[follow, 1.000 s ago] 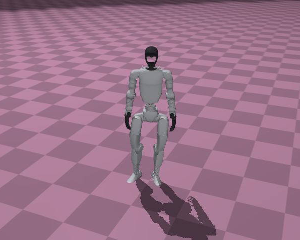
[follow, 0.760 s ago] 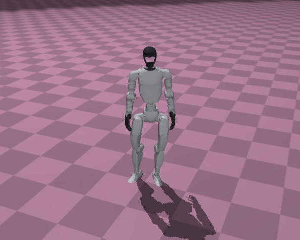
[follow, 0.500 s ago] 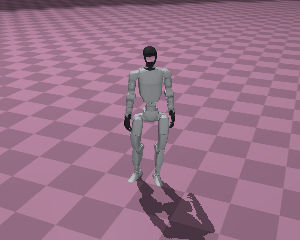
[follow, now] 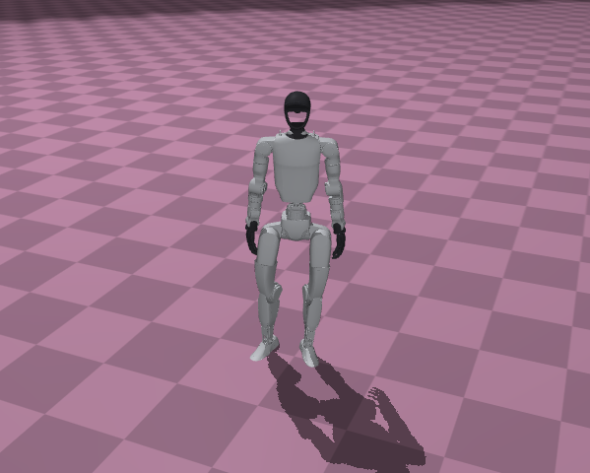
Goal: In place motions
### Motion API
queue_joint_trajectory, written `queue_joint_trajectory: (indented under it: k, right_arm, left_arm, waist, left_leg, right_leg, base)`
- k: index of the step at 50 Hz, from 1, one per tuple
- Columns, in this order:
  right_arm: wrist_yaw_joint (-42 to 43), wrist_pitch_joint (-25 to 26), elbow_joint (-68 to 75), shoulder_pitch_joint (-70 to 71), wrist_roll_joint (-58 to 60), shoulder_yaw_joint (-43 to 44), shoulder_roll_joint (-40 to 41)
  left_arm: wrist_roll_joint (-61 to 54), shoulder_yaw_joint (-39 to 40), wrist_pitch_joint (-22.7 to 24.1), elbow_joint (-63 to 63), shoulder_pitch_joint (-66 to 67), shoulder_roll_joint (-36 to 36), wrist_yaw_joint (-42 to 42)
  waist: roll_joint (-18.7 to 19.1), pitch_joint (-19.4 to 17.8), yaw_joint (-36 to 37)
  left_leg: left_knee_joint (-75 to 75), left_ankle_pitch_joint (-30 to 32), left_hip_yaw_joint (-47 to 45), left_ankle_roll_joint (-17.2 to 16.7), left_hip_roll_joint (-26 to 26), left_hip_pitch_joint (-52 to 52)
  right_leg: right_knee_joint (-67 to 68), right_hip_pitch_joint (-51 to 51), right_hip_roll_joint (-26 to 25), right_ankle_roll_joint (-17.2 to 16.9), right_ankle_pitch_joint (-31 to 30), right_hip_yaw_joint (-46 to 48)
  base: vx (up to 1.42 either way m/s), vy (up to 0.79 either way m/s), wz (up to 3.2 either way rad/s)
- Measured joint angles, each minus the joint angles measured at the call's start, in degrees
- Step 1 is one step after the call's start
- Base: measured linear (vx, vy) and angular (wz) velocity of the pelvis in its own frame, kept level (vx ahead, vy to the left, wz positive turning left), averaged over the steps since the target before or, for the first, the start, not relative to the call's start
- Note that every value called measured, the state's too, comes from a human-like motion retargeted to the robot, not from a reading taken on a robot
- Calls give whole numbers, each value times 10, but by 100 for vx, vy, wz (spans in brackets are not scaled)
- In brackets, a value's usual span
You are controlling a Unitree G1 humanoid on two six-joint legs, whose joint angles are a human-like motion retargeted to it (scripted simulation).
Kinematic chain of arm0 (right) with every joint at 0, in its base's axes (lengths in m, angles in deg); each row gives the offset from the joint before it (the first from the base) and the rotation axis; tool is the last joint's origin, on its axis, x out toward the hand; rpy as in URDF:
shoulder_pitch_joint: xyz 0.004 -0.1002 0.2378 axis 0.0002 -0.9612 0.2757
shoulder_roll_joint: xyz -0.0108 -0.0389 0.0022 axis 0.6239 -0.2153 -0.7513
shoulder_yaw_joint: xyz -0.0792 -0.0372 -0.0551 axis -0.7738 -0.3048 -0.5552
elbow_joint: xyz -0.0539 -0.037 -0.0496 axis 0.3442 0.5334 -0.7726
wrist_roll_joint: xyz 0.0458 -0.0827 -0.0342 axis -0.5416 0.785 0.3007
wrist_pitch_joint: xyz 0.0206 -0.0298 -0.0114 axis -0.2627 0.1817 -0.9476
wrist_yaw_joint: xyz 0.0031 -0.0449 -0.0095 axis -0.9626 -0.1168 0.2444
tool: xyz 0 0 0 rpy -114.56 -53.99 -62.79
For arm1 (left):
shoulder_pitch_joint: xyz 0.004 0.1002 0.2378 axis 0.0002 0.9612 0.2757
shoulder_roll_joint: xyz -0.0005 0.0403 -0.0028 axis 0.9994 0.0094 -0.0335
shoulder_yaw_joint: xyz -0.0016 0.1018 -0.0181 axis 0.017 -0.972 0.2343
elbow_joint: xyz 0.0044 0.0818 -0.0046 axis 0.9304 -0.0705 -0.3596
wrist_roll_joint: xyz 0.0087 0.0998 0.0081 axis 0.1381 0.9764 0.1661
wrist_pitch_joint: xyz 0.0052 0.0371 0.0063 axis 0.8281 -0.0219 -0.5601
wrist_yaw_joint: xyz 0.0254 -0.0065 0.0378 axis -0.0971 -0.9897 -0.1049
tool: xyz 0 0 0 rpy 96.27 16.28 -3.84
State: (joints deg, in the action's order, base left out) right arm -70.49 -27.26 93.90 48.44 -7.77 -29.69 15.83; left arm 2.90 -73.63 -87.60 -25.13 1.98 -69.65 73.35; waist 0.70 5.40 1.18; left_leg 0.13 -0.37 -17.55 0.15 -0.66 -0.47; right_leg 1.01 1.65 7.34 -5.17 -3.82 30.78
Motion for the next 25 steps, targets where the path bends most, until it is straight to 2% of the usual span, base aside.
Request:
queue_joint_trajectory:
  k: [13,25]
  right_arm:
    - [-4,4,19,0,0,6,-4]
    - [-9,0,15,1,5,4,-2]
  left_arm:
    - [5,-11,0,9,-11,-2,-15]
    - [0,-8,3,12,-12,0,-13]
  waist:
    - [6,10,-31]
    - [11,0,-39]
  left_leg:
    - [4,-12,-35,-1,13,7]
    - [6,-18,-45,0,16,15]
  right_leg:
    - [5,-23,-9,5,-9,-32]
    - [8,-26,-11,7,-14,-45]
  base:
    - [0,-13,-29]
    - [0,0,0]
